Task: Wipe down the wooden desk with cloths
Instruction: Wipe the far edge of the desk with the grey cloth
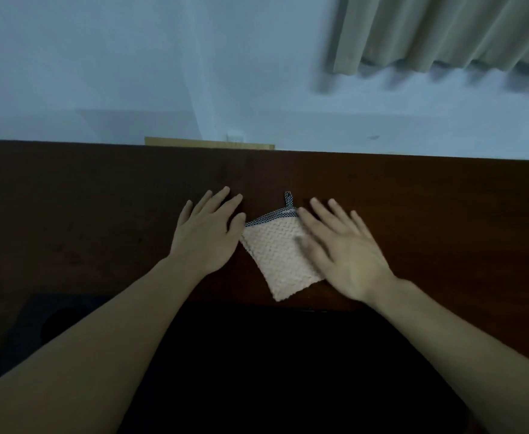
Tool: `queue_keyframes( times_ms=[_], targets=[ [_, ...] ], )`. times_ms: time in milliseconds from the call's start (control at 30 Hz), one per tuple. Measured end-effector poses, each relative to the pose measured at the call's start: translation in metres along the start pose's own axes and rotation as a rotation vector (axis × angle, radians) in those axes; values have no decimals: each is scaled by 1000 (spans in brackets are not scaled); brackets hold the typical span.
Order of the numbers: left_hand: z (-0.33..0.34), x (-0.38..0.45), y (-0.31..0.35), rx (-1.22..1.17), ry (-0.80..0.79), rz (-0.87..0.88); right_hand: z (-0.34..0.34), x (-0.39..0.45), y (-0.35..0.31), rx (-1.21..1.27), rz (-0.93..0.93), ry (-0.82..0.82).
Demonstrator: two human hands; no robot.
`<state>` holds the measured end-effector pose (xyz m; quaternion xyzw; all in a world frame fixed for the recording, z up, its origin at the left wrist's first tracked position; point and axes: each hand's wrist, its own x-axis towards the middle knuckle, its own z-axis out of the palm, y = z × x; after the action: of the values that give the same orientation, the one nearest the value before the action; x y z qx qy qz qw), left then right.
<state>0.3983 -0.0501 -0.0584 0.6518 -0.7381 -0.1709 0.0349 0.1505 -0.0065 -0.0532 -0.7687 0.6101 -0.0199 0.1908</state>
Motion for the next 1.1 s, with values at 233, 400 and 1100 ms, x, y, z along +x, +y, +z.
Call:
queue_keyframes(
  times_ms=[233, 400, 1100],
  targets=[
    [31, -18, 93, 41, 41, 54, -9, 6, 34, 18, 68, 34],
    [56, -24, 95, 169, 18, 108, 4, 4, 37, -60, 23, 70],
    [34, -51, 79, 160, -150, -74, -3, 5, 40, -81, 1, 16]
  ],
)
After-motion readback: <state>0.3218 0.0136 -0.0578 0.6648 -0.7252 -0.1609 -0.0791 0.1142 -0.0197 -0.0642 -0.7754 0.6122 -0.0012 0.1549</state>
